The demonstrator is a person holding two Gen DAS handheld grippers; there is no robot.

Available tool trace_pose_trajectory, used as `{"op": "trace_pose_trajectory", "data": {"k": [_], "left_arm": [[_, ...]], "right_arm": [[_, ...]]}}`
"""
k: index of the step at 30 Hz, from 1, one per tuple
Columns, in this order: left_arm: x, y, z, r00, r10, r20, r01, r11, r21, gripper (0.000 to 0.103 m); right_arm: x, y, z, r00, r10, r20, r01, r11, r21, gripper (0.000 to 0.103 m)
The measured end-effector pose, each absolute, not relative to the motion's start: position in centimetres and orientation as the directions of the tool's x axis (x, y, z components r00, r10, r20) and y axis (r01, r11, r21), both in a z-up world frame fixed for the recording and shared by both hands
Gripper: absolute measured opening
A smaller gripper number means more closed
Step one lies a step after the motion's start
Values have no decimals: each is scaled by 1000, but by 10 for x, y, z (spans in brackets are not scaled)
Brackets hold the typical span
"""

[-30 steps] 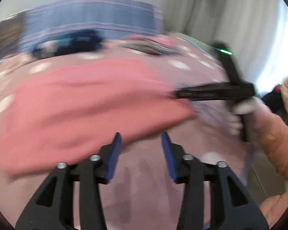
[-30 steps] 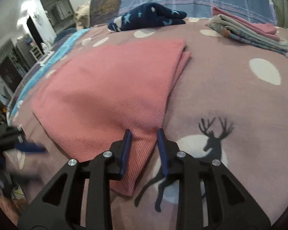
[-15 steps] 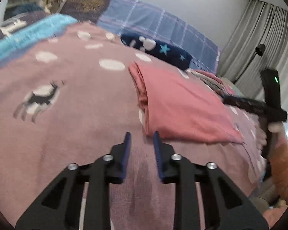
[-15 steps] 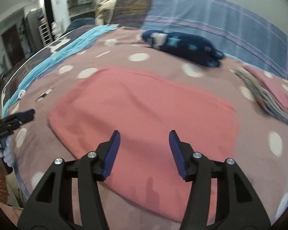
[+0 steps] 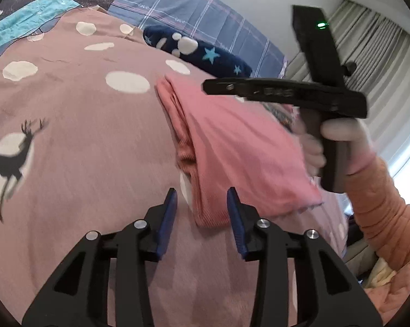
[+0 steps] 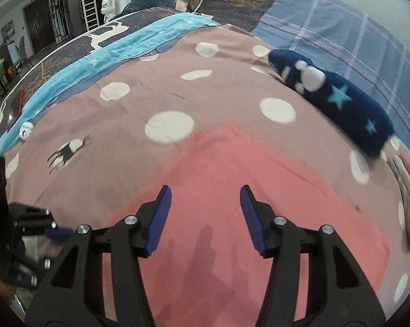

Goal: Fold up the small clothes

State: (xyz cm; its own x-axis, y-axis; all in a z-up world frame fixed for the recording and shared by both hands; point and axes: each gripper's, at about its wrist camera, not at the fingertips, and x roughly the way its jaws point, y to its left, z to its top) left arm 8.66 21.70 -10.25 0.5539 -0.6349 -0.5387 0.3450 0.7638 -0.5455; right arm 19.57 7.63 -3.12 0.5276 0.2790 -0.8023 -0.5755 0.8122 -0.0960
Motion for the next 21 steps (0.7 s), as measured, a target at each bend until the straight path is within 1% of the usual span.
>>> {"op": "trace_pose_trajectory", "data": {"k": [2, 3, 5, 7, 9, 12, 13, 14, 15, 16, 17, 18, 19, 21], "left_arm": [[98, 222, -96, 570, -608, -553, 341, 787, -514, 39], [105, 222, -93, 565, -608, -558, 352, 789, -504, 39], [122, 220, -95, 529, -626, -572, 373, 778, -506, 37], [139, 211, -103, 466, -653, -597, 384, 757, -528, 34], [144, 204, -109, 444, -658, -608, 394, 753, -527, 34], [144, 200, -109, 428, -694, -579, 423, 720, -550, 34], [146, 199, -110, 423, -702, -573, 423, 713, -560, 34], [149, 198, -111, 420, -704, -573, 421, 710, -564, 34], [151, 198, -113, 416, -710, -568, 417, 704, -575, 34], [153, 199, -113, 417, -716, -560, 414, 698, -584, 32], [154, 200, -113, 420, -717, -557, 412, 697, -587, 15], [153, 202, -114, 416, -724, -550, 410, 690, -597, 8], [149, 203, -112, 429, -725, -539, 405, 687, -603, 7], [140, 202, -107, 456, -707, -541, 397, 705, -588, 6]], "right_arm": [[212, 91, -32, 526, 264, -809, -586, 801, -120, 45], [220, 98, -32, 526, 255, -811, -592, 795, -134, 43], [238, 110, -35, 510, 242, -825, -603, 785, -143, 37], [261, 118, -41, 448, 247, -860, -606, 791, -89, 35], [275, 123, -47, 409, 250, -878, -608, 792, -58, 35], [283, 132, -55, 379, 249, -891, -633, 772, -54, 35], [284, 135, -60, 362, 249, -898, -650, 759, -51, 39], [284, 138, -63, 357, 244, -902, -656, 753, -56, 47], [285, 141, -67, 361, 230, -904, -659, 749, -73, 48], [286, 144, -72, 363, 212, -907, -662, 744, -91, 49], [288, 146, -78, 358, 195, -913, -668, 737, -105, 48], [288, 148, -82, 362, 185, -914, -671, 732, -117, 42], [287, 149, -82, 372, 185, -910, -674, 727, -127, 4], [283, 147, -71, 433, 214, -875, -655, 742, -143, 3]]}}
